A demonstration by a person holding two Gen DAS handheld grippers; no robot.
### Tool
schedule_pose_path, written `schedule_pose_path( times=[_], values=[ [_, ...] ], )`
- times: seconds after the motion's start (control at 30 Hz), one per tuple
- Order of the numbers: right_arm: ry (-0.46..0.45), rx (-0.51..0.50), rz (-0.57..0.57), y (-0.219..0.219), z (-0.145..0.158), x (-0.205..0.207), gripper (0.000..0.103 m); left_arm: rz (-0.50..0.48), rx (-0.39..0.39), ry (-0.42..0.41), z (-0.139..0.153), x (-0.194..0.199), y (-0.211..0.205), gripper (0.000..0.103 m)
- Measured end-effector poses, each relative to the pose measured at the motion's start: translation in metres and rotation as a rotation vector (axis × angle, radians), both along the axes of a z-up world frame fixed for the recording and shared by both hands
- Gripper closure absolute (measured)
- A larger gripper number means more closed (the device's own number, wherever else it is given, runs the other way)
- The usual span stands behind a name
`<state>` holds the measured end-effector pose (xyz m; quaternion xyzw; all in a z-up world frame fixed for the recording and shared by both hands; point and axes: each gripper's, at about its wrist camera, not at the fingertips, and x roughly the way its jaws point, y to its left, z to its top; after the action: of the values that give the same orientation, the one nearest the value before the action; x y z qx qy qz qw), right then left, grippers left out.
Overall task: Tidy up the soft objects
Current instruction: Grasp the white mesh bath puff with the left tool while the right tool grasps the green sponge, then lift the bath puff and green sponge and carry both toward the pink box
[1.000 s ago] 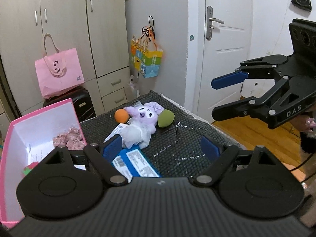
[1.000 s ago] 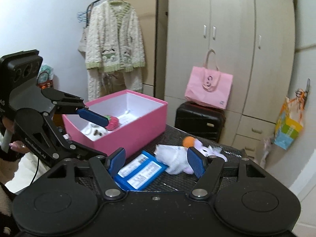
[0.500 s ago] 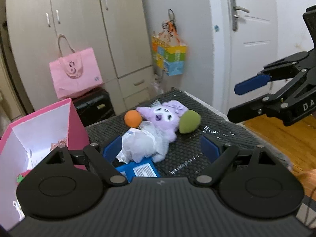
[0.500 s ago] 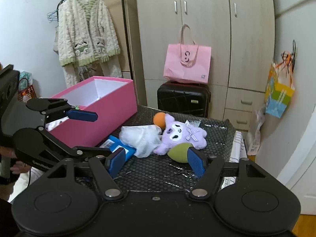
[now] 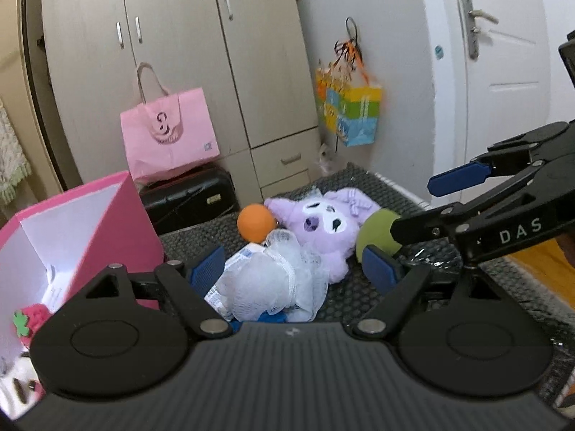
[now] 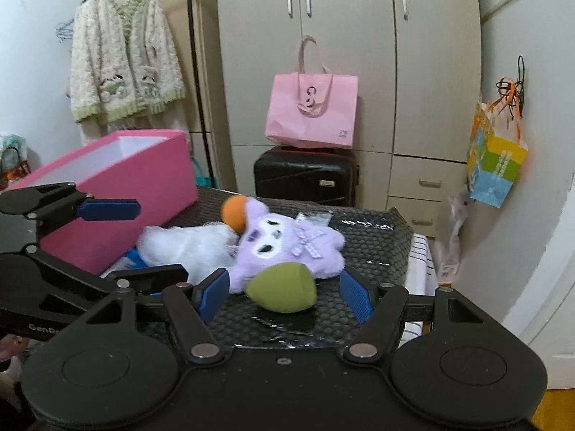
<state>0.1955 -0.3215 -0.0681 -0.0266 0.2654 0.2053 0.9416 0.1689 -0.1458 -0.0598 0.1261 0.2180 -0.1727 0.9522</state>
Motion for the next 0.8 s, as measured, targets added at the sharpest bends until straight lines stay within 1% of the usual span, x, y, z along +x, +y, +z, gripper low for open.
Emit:
schedule_pose_path(
  times=[0.07,0.17,0.3,0.37,0.43,0.57,0.63,0.67,0.7,0.73,0.8],
  values=[
    [0.02,0.033,0.001,-0.005,-0.005,0.007,0.03,0.013,0.01,0.0,-0.005,0.004,-0.003,0.021],
    [0.068,0.123,0.012,-0.013,-0.011,0.018,0.03,0.024,0.045,-0.009,-0.011,0.009,-0.009,0.021],
    [0.107,0.195,0.034,-0.014,-0.014,0.028,0.03,0.001,0.085,0.014,-0.021,0.014,-0.015,0.021],
    [0.124,0.202,0.042,-0.01,-0.016,0.031,0.03,-0.015,0.112,0.012,-0.025,0.015,-0.017,0.021],
    [0.137,0.191,0.05,-0.005,-0.019,0.034,0.03,0.0,0.135,0.003,-0.027,0.017,-0.018,0.021],
    [0.152,0.156,0.043,0.003,-0.027,0.036,0.031,0.03,0.106,0.048,-0.03,0.025,-0.014,0.022],
    [0.142,0.118,0.029,0.007,-0.029,0.035,0.041,0.041,0.102,0.047,-0.031,0.025,-0.012,0.032],
    [0.134,0.098,0.021,0.008,-0.029,0.034,0.044,0.044,0.106,0.046,-0.031,0.025,-0.011,0.043],
    [0.126,0.08,0.017,0.008,-0.029,0.033,0.049,0.045,0.11,0.048,-0.031,0.025,-0.011,0.05],
    [0.118,0.064,0.012,0.009,-0.029,0.031,0.05,0.042,0.12,0.052,-0.031,0.025,-0.011,0.053],
    [0.117,0.067,0.01,0.007,-0.029,0.03,0.052,0.039,0.125,0.055,-0.032,0.024,-0.01,0.058]
  ],
)
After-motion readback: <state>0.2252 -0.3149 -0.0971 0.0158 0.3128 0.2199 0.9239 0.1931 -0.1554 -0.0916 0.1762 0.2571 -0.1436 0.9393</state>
